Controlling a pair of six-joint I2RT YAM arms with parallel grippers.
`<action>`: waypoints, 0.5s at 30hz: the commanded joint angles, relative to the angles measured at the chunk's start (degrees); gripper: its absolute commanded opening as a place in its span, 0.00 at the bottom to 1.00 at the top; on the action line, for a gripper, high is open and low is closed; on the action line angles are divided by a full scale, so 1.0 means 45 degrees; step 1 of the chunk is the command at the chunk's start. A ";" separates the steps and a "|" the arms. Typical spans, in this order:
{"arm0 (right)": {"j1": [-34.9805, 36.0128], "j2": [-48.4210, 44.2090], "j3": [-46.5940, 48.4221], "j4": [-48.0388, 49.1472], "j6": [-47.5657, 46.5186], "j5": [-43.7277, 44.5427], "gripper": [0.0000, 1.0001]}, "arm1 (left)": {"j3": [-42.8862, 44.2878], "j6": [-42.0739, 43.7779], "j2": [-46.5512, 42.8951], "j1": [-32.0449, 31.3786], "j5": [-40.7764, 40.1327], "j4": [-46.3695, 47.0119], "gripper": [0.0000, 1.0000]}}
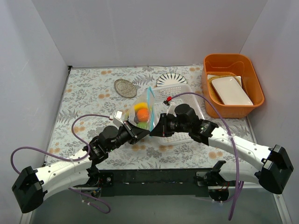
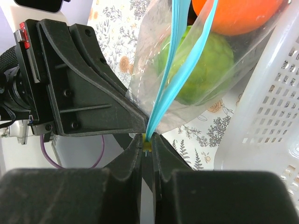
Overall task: Place the food in the zip-top bag and seal the zipper
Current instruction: Zip the zipper food storage bag at the center of the board.
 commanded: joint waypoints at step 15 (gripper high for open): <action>-0.0402 -0.0711 0.0125 0.0543 -0.0052 0.0747 0.07 | -0.0365 -0.2330 -0.0211 -0.0071 0.0438 -0.0404 0.00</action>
